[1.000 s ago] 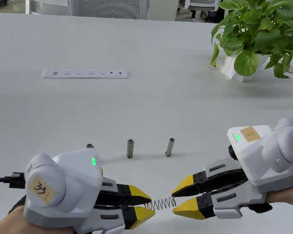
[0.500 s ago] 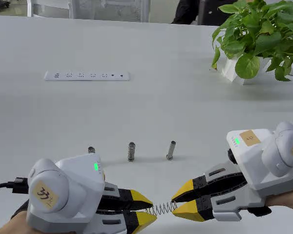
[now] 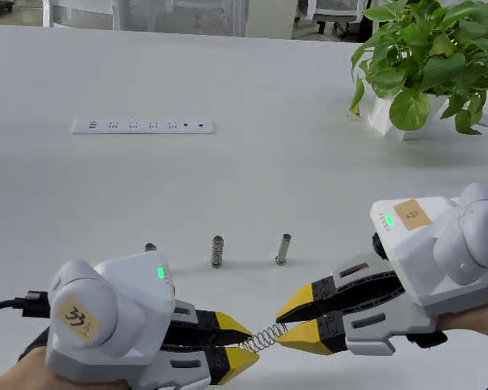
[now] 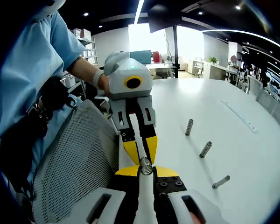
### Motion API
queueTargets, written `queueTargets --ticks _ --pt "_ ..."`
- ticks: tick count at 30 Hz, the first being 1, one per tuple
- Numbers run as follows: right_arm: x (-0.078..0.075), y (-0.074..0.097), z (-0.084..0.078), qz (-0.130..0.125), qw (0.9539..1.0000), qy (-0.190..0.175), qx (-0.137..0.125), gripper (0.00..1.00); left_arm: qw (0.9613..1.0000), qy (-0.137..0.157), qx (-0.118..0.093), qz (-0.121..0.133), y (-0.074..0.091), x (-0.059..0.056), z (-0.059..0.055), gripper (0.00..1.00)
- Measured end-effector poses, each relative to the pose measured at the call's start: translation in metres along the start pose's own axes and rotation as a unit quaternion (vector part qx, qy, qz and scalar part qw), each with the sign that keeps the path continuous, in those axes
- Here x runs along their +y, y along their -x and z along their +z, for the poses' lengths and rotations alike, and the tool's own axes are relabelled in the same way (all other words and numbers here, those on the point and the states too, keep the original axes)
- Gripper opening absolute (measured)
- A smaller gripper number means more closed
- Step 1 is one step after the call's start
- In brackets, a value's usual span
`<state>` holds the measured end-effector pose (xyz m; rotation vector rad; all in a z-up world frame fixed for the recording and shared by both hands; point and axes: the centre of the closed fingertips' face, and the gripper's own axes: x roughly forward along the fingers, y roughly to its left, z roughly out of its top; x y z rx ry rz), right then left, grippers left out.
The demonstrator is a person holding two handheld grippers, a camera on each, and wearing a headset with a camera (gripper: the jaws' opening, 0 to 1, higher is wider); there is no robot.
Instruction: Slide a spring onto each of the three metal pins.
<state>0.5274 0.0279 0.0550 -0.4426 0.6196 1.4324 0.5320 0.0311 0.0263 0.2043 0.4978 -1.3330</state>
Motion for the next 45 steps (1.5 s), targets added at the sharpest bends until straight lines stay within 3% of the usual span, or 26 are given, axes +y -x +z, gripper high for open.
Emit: queueTargets --ticks 11,22,24,28,29,36,45 --pt "-0.001 -0.002 0.015 -0.004 0.9997 0.024 -0.001 0.07 1.0 -0.004 -0.003 -0.002 -0.003 -0.001 0.003 0.06" --pt "0.0 -0.002 0.013 0.0 0.9994 0.033 0.009 0.07 1.0 -0.004 -0.003 -0.003 -0.003 -0.003 0.002 0.06" --pt "0.003 -0.002 0.012 0.004 0.999 0.042 0.018 0.07 1.0 -0.004 -0.003 -0.003 -0.003 -0.004 0.001 0.06" --pt "0.005 -0.001 0.013 0.007 0.998 0.054 0.033 0.24 1.0 -0.002 -0.001 -0.003 -0.004 -0.004 -0.001 0.06" --pt "0.005 0.0 0.012 0.01 0.9965 0.071 0.044 0.23 1.0 -0.001 0.0 -0.003 -0.004 -0.003 -0.001 0.06" --pt "0.007 -0.004 0.002 0.034 0.9892 0.1 0.101 0.2 1.0 -0.003 0.002 -0.009 -0.007 -0.006 -0.001 0.06" --pt "0.007 -0.011 -0.003 0.059 0.9837 0.109 0.13 0.17 0.9999 -0.008 -0.001 -0.013 -0.011 -0.009 0.002 0.06"
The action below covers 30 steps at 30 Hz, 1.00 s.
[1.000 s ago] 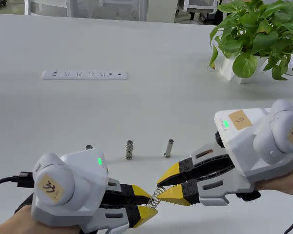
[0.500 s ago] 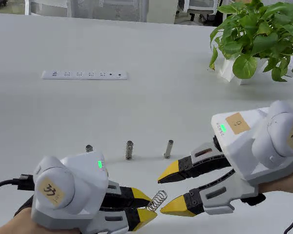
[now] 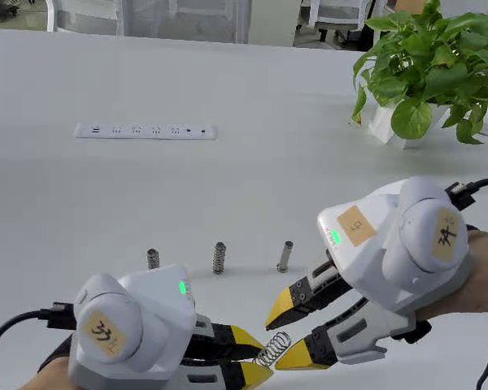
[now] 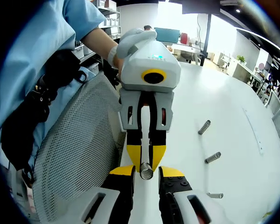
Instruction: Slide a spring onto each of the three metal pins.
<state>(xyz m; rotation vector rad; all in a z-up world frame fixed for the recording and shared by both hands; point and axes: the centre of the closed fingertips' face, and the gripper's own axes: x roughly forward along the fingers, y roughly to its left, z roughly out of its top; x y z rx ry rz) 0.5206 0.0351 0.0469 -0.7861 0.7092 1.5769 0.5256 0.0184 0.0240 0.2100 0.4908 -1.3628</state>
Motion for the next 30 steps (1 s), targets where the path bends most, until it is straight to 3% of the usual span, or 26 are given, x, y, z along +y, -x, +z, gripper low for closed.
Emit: queueTargets --ticks 17,30 --pt "0.005 -0.009 -0.008 0.026 0.9994 0.004 0.023 0.1 1.0 0.003 -0.009 -0.002 -0.003 -0.002 0.004 0.06" --pt "0.008 -0.012 -0.013 0.036 0.9988 -0.006 0.033 0.07 0.9999 0.007 0.0 -0.008 -0.007 -0.005 0.0 0.06"
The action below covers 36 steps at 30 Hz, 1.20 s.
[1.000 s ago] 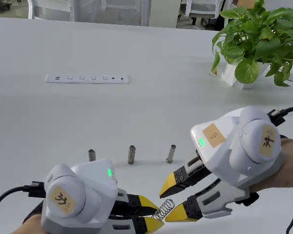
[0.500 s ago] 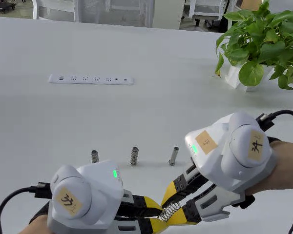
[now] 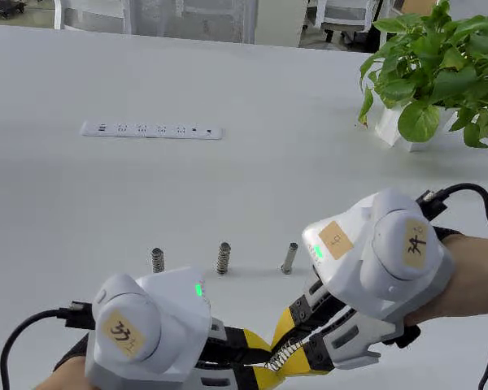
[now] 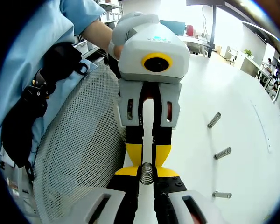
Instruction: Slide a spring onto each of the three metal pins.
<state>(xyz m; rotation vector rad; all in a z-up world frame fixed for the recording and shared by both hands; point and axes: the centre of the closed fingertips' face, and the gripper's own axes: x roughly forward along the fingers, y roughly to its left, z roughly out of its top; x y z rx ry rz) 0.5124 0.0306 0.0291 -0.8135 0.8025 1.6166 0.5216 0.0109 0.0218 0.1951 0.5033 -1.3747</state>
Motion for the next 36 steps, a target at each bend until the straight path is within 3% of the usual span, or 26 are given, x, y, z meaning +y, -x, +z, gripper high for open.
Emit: queueTargets --ticks 9,15,20,25,30,36 --pt "0.001 -0.001 -0.001 0.001 1.0 0.002 0.002 0.07 1.0 0.003 -0.001 0.004 -0.001 -0.001 -0.002 0.07" --pt "-0.005 0.0 0.001 -0.009 0.9999 -0.002 -0.009 0.07 0.9995 -0.003 -0.009 0.031 0.002 0.008 -0.005 0.25" --pt "-0.009 0.001 -0.003 -0.016 0.9998 -0.005 -0.007 0.07 0.9978 0.012 -0.017 0.063 0.01 0.022 -0.01 0.39" --pt "-0.01 0.001 -0.008 -0.012 0.9999 -0.01 -0.003 0.07 0.9917 0.019 -0.019 0.126 0.023 0.045 -0.02 0.63" --pt "-0.011 0.0 -0.011 -0.011 0.9999 -0.011 0.001 0.07 0.9852 0.039 -0.023 0.165 0.038 0.06 -0.029 0.8" --pt "-0.015 0.0 -0.012 -0.012 0.9999 -0.01 0.003 0.07 0.9714 0.07 -0.048 0.222 0.06 0.079 -0.036 0.99"
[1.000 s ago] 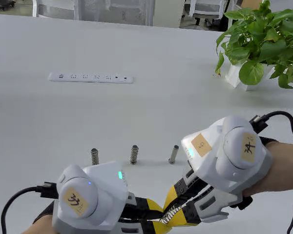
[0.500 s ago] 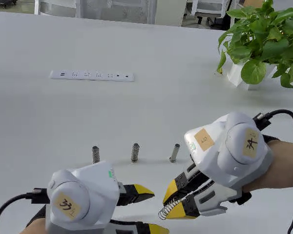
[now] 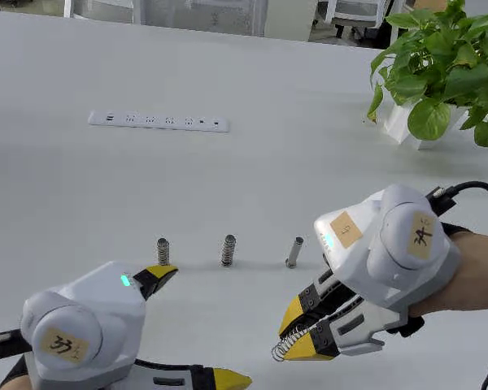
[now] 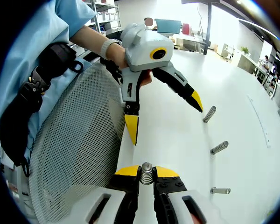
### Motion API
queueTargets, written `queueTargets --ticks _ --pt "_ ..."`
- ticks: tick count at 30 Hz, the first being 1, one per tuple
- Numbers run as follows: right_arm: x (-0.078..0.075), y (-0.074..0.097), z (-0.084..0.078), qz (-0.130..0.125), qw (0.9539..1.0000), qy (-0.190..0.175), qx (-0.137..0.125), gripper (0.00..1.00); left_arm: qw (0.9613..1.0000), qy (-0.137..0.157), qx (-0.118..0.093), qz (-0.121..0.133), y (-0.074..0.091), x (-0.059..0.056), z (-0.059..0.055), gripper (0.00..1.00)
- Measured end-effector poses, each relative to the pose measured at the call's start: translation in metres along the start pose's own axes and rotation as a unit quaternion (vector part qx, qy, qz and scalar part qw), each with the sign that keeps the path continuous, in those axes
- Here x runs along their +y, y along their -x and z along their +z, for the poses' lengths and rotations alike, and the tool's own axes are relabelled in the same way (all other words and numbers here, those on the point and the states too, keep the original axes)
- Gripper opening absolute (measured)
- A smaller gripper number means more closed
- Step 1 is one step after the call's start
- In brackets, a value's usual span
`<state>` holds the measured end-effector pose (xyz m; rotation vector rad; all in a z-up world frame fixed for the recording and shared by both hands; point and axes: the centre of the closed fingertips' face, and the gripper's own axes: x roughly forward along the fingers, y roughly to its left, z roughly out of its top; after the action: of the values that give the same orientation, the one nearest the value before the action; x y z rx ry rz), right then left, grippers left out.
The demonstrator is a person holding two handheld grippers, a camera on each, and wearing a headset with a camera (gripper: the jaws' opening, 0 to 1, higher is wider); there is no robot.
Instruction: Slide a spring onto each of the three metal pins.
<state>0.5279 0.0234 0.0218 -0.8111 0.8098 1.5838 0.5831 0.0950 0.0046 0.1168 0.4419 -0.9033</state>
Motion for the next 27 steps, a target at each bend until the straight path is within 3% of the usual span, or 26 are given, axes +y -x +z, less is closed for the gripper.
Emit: queueTargets --ticks 8,14,21,27 --pt "-0.012 0.004 -0.007 -0.012 0.9997 0.007 0.017 0.07 0.9988 0.024 -0.006 0.042 0.014 0.021 -0.005 0.99" --pt "-0.029 0.01 -0.016 -0.022 0.9989 0.016 0.039 0.07 0.9976 0.033 -0.006 0.061 0.021 0.027 -0.009 0.99" --pt "-0.061 0.026 -0.026 -0.041 0.9964 0.024 0.069 0.07 0.996 0.039 -0.007 0.08 0.028 0.035 -0.012 0.99" --pt "-0.086 0.04 -0.029 -0.049 0.9934 0.037 0.096 0.07 0.9955 0.027 0.003 0.09 0.033 0.042 -0.014 0.99"
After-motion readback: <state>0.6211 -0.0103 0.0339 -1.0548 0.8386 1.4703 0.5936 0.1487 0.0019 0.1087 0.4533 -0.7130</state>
